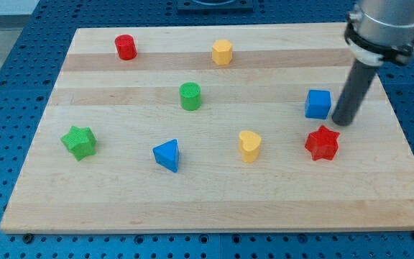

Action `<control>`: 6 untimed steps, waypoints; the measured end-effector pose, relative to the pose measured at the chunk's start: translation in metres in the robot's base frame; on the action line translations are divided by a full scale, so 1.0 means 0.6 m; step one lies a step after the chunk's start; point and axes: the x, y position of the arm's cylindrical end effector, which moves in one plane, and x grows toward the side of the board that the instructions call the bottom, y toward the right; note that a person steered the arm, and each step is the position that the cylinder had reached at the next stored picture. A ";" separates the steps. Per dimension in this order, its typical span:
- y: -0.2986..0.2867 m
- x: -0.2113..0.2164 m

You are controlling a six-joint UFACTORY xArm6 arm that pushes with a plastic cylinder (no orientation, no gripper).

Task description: Move the blue triangle diagonal to the blue cube

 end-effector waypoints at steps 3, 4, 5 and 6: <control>-0.126 0.047; -0.026 0.083; -0.048 0.044; 0.061 0.051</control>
